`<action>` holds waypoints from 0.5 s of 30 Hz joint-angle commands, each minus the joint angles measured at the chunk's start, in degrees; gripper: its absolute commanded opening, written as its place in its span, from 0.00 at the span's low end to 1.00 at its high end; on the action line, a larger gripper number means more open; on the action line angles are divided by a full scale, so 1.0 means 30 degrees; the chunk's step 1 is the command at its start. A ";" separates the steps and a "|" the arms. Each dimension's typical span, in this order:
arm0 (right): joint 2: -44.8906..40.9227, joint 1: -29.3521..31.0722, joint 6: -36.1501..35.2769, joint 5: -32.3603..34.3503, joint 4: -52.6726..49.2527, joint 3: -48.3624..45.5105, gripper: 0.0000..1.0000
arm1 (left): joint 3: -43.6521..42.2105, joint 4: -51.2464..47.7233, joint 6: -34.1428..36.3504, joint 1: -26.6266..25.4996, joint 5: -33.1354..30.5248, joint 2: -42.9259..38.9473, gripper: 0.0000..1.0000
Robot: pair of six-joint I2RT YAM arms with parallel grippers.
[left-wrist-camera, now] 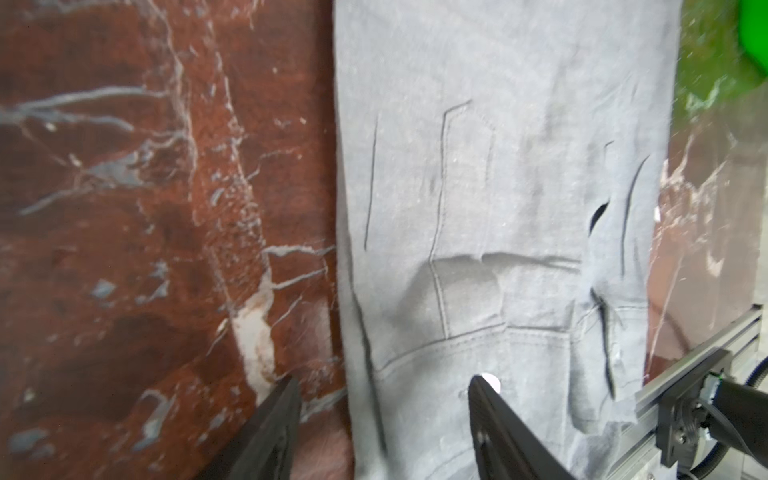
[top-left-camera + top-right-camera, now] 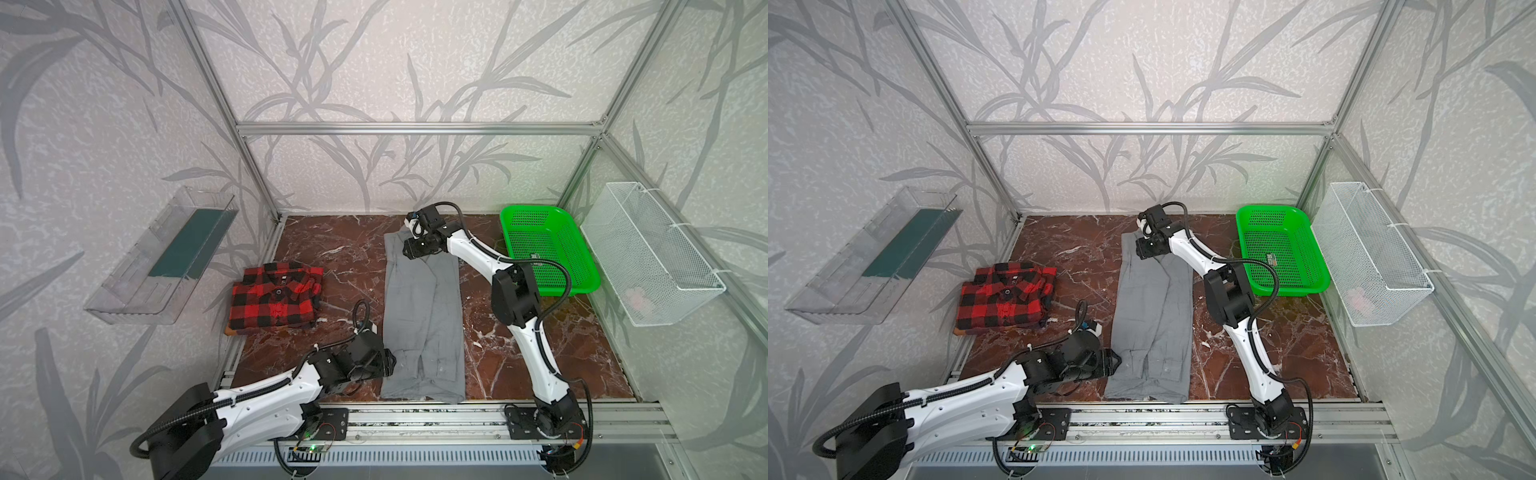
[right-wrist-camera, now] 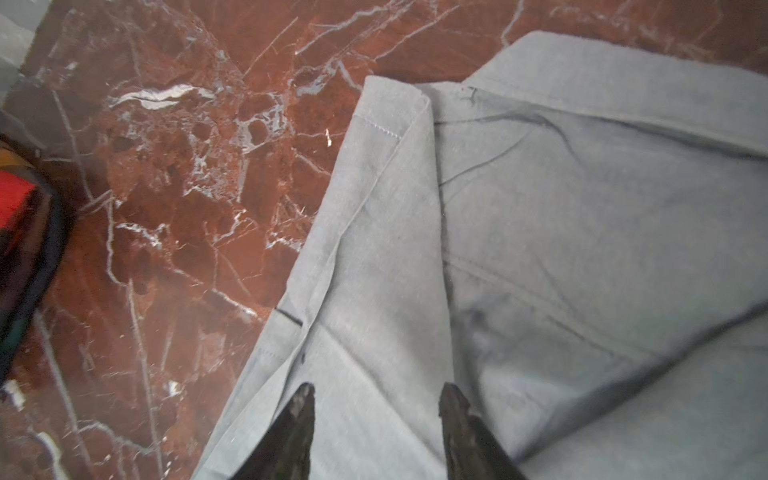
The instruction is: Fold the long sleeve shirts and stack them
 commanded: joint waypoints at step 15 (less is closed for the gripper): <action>0.4877 -0.0607 -0.0318 -0.1475 -0.4399 0.6462 0.38 | -0.1548 -0.0372 -0.1405 -0.0125 -0.0050 -0.0988 0.66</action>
